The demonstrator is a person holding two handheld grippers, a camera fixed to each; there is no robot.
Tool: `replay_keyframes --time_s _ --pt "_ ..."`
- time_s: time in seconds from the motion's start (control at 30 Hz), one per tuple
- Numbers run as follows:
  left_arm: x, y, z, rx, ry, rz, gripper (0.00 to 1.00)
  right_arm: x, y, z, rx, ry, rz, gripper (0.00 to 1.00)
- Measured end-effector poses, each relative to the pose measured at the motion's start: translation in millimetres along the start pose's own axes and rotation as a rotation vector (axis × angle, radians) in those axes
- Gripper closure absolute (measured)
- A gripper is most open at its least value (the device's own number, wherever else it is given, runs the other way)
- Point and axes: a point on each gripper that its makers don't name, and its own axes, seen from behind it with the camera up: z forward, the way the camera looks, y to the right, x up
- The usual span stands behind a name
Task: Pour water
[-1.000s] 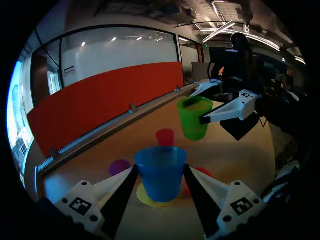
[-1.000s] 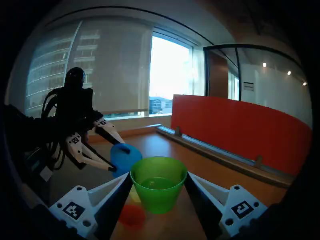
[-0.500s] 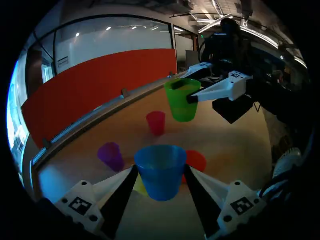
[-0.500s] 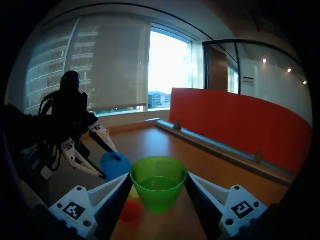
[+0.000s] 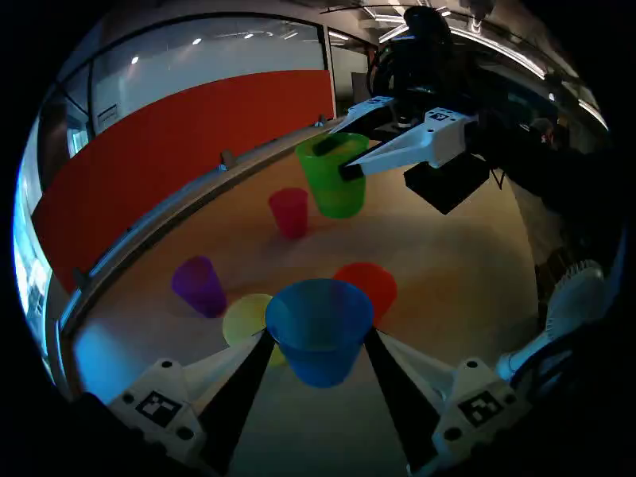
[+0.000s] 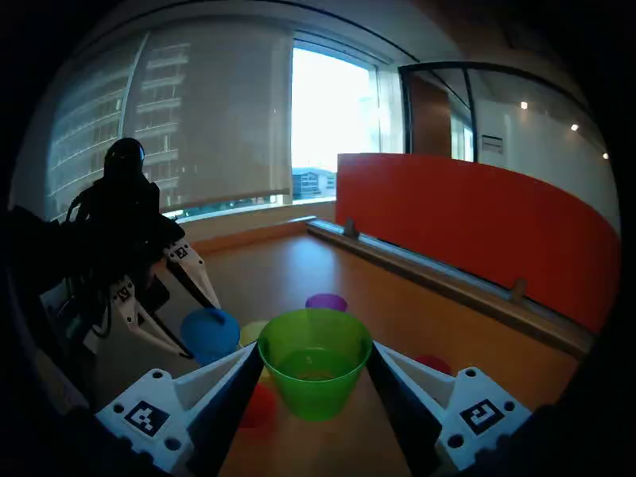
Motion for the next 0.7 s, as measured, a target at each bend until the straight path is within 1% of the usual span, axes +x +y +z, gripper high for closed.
replay_keyframes --time_s 0.3,0.6,0.7 --pt "-16 6.1 9.7 -0.020 -0.041 0.005 0.16 -15 6 3.7 -0.004 -0.036 0.000 0.09" --pt "-31 8.3 21.9 -0.028 -0.072 0.004 0.16 -27 10 7.3 -0.006 -0.059 0.004 0.08" --pt "-33 8.6 25.5 -0.027 -0.072 0.001 0.16 -31 12 8.3 -0.008 -0.063 0.008 0.09"
